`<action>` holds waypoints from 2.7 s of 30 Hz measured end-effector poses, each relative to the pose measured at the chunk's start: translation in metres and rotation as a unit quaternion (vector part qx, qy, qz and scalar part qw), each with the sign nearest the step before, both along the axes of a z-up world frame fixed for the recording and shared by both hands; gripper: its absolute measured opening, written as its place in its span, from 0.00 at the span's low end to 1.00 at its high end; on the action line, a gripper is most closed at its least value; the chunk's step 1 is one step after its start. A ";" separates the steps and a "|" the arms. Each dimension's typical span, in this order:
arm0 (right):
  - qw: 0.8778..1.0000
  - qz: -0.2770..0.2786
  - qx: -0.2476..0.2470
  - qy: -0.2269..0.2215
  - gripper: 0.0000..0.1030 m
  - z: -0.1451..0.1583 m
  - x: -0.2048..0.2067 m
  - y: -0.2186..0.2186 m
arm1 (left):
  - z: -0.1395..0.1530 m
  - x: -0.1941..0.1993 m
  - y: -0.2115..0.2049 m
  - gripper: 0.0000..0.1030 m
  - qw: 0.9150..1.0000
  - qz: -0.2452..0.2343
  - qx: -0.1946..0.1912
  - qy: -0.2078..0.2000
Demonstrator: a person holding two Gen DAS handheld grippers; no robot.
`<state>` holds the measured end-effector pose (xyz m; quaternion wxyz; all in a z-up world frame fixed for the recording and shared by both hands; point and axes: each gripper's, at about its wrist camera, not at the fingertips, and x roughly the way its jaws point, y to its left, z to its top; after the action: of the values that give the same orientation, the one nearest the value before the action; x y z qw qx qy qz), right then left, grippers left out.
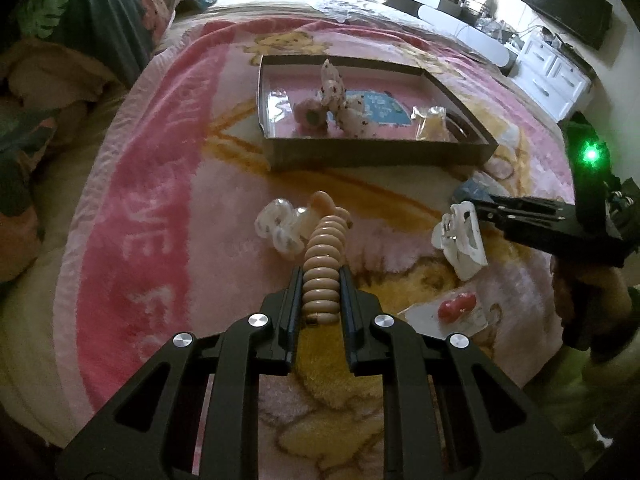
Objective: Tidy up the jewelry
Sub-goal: 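Carry the coil in left tool while right tool carries the blue packet to the tray, then open left tool over the tray while right tool releases the blue packet inside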
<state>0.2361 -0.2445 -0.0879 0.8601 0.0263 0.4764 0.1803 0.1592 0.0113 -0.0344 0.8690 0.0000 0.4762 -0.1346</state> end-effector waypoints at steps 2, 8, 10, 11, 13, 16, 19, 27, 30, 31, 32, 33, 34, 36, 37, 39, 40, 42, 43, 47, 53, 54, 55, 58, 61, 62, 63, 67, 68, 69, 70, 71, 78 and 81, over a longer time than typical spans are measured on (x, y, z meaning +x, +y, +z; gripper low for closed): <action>1.000 0.001 0.001 -0.003 0.30 0.002 -0.003 0.000 | 0.004 0.000 0.000 0.10 1.000 0.001 0.000 -0.002; 0.999 -0.006 0.040 -0.024 0.30 0.028 -0.021 -0.022 | 0.024 0.005 -0.013 0.10 1.000 -0.009 0.005 -0.021; 0.998 -0.009 0.047 -0.029 0.30 0.037 -0.027 -0.031 | 0.030 0.009 -0.019 0.10 1.000 -0.015 0.004 -0.027; 0.998 -0.011 0.050 -0.030 0.30 0.040 -0.029 -0.035 | 0.033 0.011 -0.022 0.10 0.999 -0.017 0.004 -0.029; 0.998 -0.017 0.056 -0.036 0.30 0.051 -0.034 -0.046 | 0.039 0.017 -0.031 0.10 0.999 -0.024 0.003 -0.035; 0.997 -0.021 0.053 -0.051 0.30 0.066 -0.040 -0.058 | 0.047 0.025 -0.045 0.10 0.999 -0.033 -0.001 -0.042; 0.996 -0.029 0.054 -0.062 0.30 0.079 -0.041 -0.069 | 0.056 0.033 -0.059 0.10 0.998 -0.042 -0.003 -0.050; 0.994 -0.045 0.055 -0.088 0.30 0.104 -0.038 -0.092 | 0.074 0.054 -0.088 0.10 0.996 -0.060 -0.007 -0.063; 0.992 -0.055 0.058 -0.097 0.30 0.113 -0.033 -0.102 | 0.079 0.062 -0.098 0.10 0.996 -0.065 -0.007 -0.066; 0.992 -0.057 0.059 -0.099 0.30 0.115 -0.031 -0.104 | 0.081 0.065 -0.101 0.10 0.996 -0.066 -0.007 -0.067; 0.991 -0.058 0.059 -0.102 0.30 0.117 -0.029 -0.106 | 0.082 0.068 -0.104 0.10 0.995 -0.067 -0.007 -0.068; 0.991 -0.061 0.058 -0.105 0.30 0.120 -0.027 -0.108 | 0.083 0.072 -0.107 0.10 0.995 -0.069 -0.006 -0.070; 0.991 -0.063 0.058 -0.108 0.30 0.122 -0.025 -0.110 | 0.083 0.075 -0.110 0.10 0.995 -0.069 -0.005 -0.071; 0.990 -0.065 0.058 -0.113 0.30 0.126 -0.020 -0.113 | 0.085 0.082 -0.113 0.10 0.995 -0.070 -0.006 -0.071; 0.989 -0.067 0.057 -0.115 0.30 0.128 -0.017 -0.114 | 0.085 0.085 -0.114 0.10 0.995 -0.070 -0.005 -0.071; 0.989 -0.069 0.056 -0.120 0.30 0.131 -0.011 -0.115 | 0.084 0.093 -0.117 0.10 0.995 -0.071 -0.002 -0.072; 0.989 -0.070 0.057 -0.121 0.30 0.131 -0.009 -0.116 | 0.084 0.097 -0.119 0.10 0.995 -0.071 -0.001 -0.072; 0.989 -0.070 0.058 -0.121 0.30 0.132 -0.002 -0.116 | 0.083 0.104 -0.121 0.10 0.995 -0.071 -0.001 -0.071; 0.989 -0.069 0.057 -0.121 0.30 0.132 0.003 -0.115 | 0.082 0.108 -0.123 0.10 0.995 -0.071 -0.001 -0.070; 0.990 -0.061 0.053 -0.116 0.30 0.128 0.020 -0.109 | 0.074 0.124 -0.128 0.10 0.996 -0.069 -0.002 -0.062; 0.993 -0.047 0.049 -0.094 0.30 0.112 0.054 -0.092 | 0.053 0.149 -0.130 0.10 0.997 -0.065 0.001 -0.041; 0.994 -0.044 0.047 -0.090 0.30 0.109 0.059 -0.088 | 0.048 0.153 -0.129 0.10 0.997 -0.064 0.002 -0.036; 0.994 -0.042 0.047 -0.087 0.30 0.106 0.063 -0.084 | 0.044 0.156 -0.128 0.10 0.997 -0.064 0.003 -0.033; 0.996 -0.031 0.041 -0.076 0.30 0.096 0.078 -0.072 | 0.032 0.165 -0.124 0.10 0.998 -0.059 0.005 -0.021; 0.997 -0.019 0.033 -0.067 0.30 0.087 0.093 -0.058 | 0.021 0.171 -0.120 0.10 0.998 -0.056 0.009 -0.010; 0.997 -0.015 0.030 -0.064 0.30 0.084 0.097 -0.053 | 0.018 0.172 -0.118 0.10 0.998 -0.055 0.010 -0.007; 0.998 -0.013 0.028 -0.062 0.30 0.081 0.100 -0.051 | 0.015 0.173 -0.116 0.10 0.998 -0.054 0.011 -0.003; 0.998 -0.005 0.021 -0.050 0.30 0.069 0.113 -0.039 | 0.006 0.177 -0.108 0.10 0.999 -0.048 0.013 0.005; 0.999 -0.005 0.021 -0.047 0.30 0.067 0.116 -0.037 | 0.005 0.177 -0.107 0.10 0.999 -0.047 0.013 0.006; 0.999 -0.004 0.021 -0.045 0.30 0.064 0.117 -0.036 | 0.003 0.177 -0.105 0.10 0.999 -0.046 0.014 0.009; 0.999 -0.004 0.021 -0.041 0.30 0.062 0.119 -0.034 | 0.002 0.178 -0.104 0.10 0.999 -0.046 0.015 0.010; 0.999 -0.005 0.021 -0.038 0.30 0.059 0.121 -0.033 | 0.001 0.177 -0.102 0.10 0.999 -0.045 0.017 0.010; 0.999 -0.006 0.021 -0.025 0.34 0.055 0.122 -0.027 | 0.002 0.174 -0.094 0.15 0.999 -0.040 0.016 0.010; 0.999 -0.008 0.024 -0.035 0.48 0.060 0.117 -0.027 | 0.006 0.171 -0.091 0.17 0.999 -0.039 0.017 0.009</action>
<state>0.3535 -0.2720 -0.0283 0.8766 0.0440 0.4416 0.1859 0.3305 -0.0796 -0.0288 0.8588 0.0319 0.4856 -0.1604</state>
